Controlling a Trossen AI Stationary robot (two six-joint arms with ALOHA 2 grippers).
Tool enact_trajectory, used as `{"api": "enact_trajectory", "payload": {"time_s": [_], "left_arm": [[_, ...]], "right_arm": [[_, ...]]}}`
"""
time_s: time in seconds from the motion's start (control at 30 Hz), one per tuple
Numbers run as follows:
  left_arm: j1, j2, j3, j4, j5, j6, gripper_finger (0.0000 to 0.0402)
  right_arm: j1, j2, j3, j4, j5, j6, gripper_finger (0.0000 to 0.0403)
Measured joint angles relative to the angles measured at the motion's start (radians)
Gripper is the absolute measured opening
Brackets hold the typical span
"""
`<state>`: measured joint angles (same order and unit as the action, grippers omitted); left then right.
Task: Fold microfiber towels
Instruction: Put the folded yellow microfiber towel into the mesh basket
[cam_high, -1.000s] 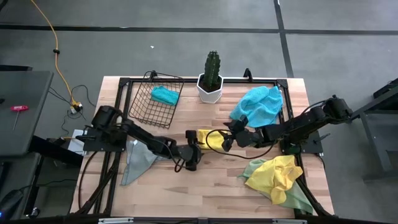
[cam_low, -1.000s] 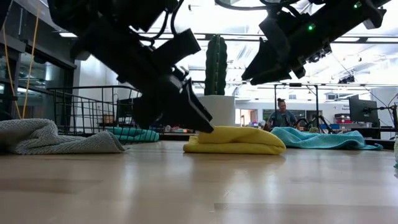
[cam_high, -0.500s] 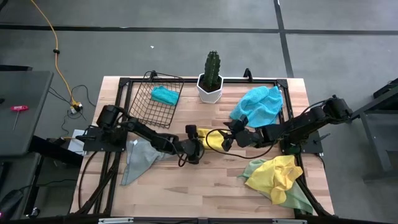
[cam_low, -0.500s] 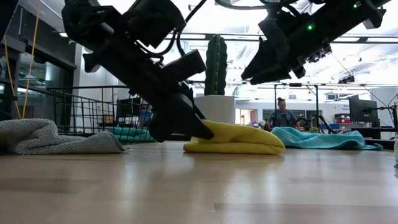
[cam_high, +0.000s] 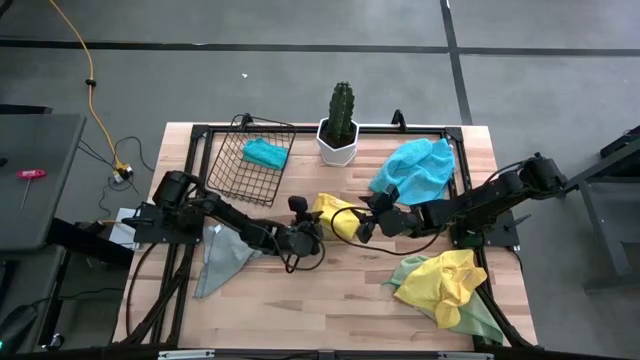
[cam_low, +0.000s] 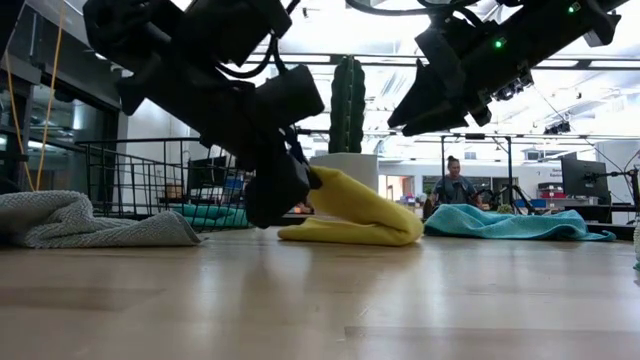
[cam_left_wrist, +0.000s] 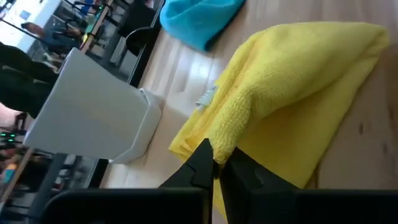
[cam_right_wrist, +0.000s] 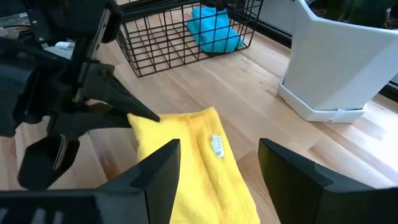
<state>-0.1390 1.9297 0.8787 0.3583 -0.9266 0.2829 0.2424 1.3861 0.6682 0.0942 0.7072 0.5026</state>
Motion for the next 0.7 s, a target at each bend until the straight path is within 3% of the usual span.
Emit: {"api": "enact_trajectory", "payload": {"time_s": [0.4, 0.5, 0.7], "left_arm": [[0.065, 0.008, 0.0, -0.102, 0.185, -0.08, 0.0043], [0.076, 0.007, 0.0, -0.16, 0.246, -0.12, 0.0075], [0.068, -0.015, 0.0, -0.251, 0.188, -0.158, 0.0164]], "right_arm": [[0.0, 0.0, 0.0, 0.0, -0.012, 0.031, 0.0209], [0.0, 0.0, 0.0, 0.0, -0.012, 0.039, 0.0209], [0.0, 0.0, 0.0, 0.0, -0.016, 0.034, 0.0209]]}}
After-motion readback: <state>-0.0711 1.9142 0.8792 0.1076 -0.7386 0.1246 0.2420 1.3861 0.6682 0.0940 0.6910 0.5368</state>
